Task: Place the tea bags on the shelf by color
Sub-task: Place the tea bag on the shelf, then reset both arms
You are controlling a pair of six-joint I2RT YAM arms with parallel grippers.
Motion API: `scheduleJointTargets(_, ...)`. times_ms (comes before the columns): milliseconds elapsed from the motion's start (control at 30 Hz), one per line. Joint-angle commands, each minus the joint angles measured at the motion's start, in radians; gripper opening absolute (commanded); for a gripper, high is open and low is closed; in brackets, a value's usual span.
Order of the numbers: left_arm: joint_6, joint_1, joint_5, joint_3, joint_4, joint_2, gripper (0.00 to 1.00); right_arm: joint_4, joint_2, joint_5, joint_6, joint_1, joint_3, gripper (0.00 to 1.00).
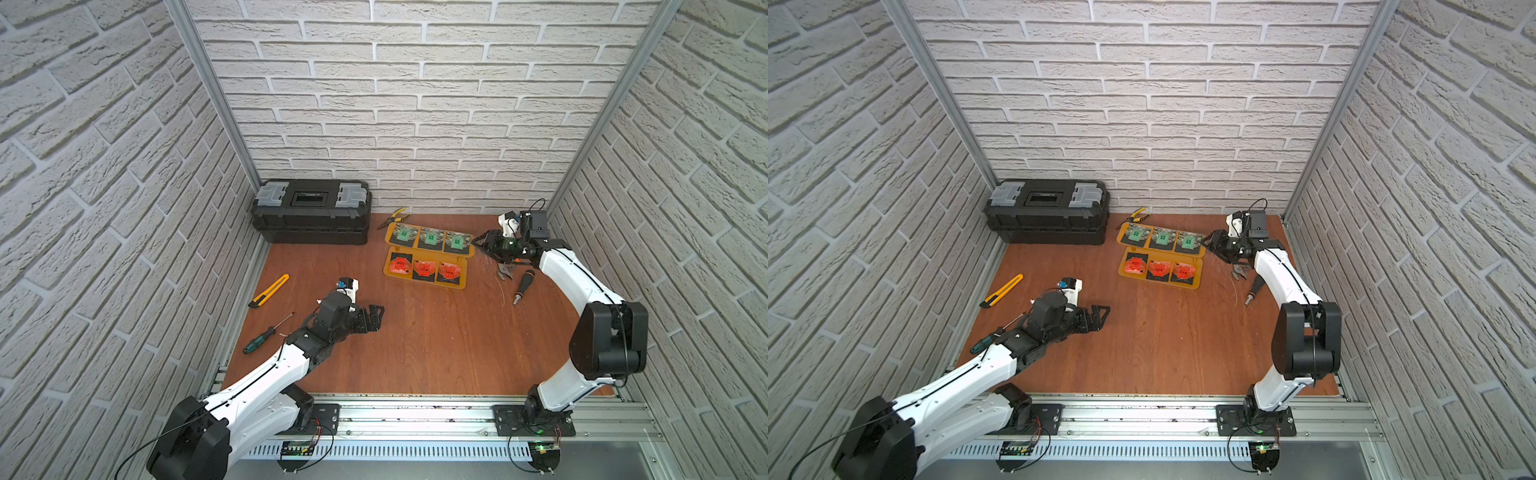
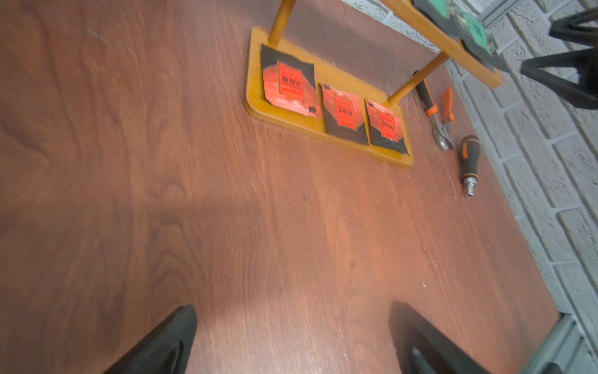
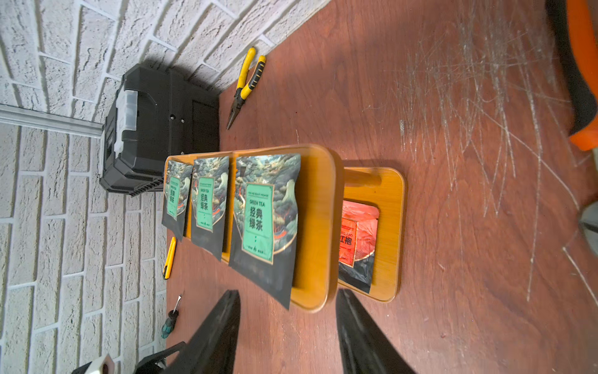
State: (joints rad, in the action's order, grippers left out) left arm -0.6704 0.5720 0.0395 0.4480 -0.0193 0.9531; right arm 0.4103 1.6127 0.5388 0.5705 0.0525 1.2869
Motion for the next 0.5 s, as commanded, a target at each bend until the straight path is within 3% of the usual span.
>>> scheduleJointTargets(0,0.085,-0.001,-0.114,0.048,-0.064,-0.04,0.98,-0.01,-0.103,-0.016,-0.043,0.002,-0.068,0.55)
scheduleJointTargets(67,0.123,-0.006,-0.177,0.063,-0.091,-0.061,0.99,-0.021,-0.163,-0.019,-0.056,0.0,-0.132,0.58)
scheduleJointTargets(300,0.299,-0.013,-0.339,0.035,0.002,-0.122,0.99,-0.079,-0.368,-0.041,-0.077,-0.013,-0.362,0.86)
scheduleJointTargets(467,0.419,-0.025,-0.476,-0.006,0.09,-0.156,0.98,-0.1,-0.519,-0.083,-0.1,-0.031,-0.51,0.92)
